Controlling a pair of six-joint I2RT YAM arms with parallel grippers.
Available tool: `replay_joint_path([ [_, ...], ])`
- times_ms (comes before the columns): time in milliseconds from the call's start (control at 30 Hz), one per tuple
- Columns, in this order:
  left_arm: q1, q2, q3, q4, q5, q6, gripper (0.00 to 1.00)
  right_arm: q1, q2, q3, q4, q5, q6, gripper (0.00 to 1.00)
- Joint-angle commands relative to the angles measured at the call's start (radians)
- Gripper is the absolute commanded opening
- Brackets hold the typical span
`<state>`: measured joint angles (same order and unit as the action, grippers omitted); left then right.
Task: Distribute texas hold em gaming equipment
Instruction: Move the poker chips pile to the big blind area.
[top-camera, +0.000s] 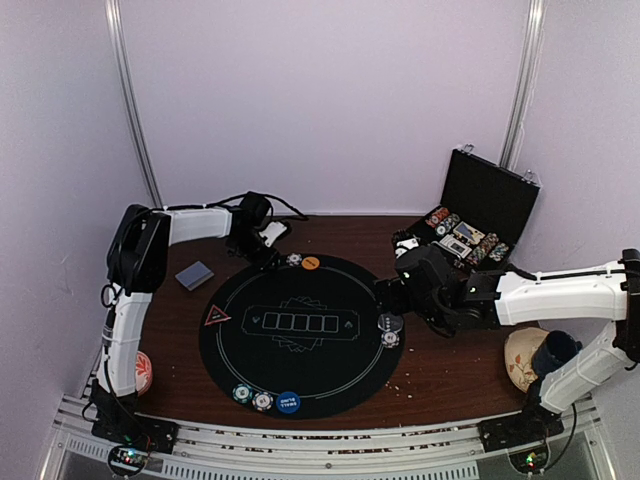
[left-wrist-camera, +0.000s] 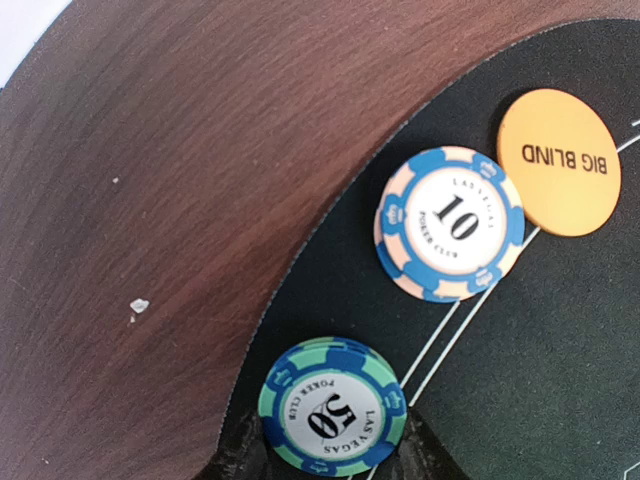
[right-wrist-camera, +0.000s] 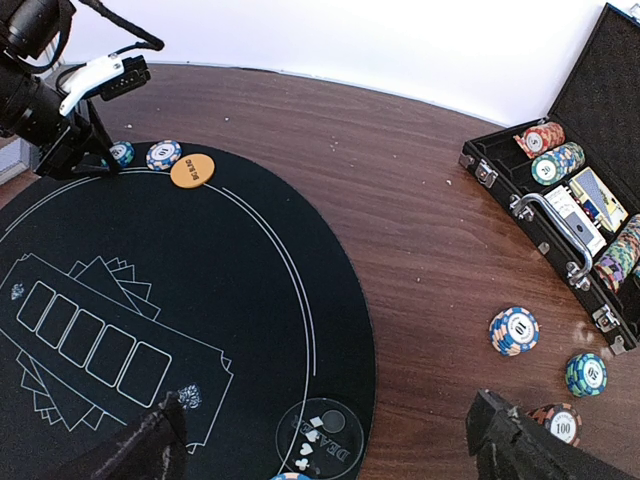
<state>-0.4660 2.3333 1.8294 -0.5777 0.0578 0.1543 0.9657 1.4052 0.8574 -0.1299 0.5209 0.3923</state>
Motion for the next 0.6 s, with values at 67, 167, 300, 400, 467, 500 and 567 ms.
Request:
replay_joint_path([
  [67, -0.031, 0.062, -0.006, -0.053, 0.008, 0.024, 0.39, 0.007, -0.027, -0.003, 0.009, 0.026, 0.008, 0.99],
  [167, -0.029, 0.04, -0.029, -0.035, -0.02, 0.008, 0.39, 0.008, -0.033, -0.005, 0.007, 0.025, 0.008, 0.99],
  [300, -0.021, -0.007, -0.068, -0.021, -0.044, -0.02, 0.37, 0.008, -0.038, -0.007, 0.01, 0.025, 0.008, 0.99],
  [400, -0.021, -0.031, -0.096, -0.021, -0.032, -0.037, 0.36, 0.008, -0.037, -0.008, 0.01, 0.024, 0.007, 0.99],
  [467, -0.02, -0.042, -0.113, -0.02, 0.004, -0.041, 0.35, 0.007, -0.038, -0.007, 0.01, 0.024, 0.008, 0.99],
  [500, -0.02, -0.046, -0.12, -0.017, 0.022, -0.042, 0.34, 0.008, -0.038, -0.006, 0.01, 0.025, 0.008, 0.99],
  [567, -0.017, -0.058, -0.132, -0.005, 0.053, -0.044, 0.34, 0.01, -0.038, -0.006, 0.01, 0.025, 0.009, 0.99],
])
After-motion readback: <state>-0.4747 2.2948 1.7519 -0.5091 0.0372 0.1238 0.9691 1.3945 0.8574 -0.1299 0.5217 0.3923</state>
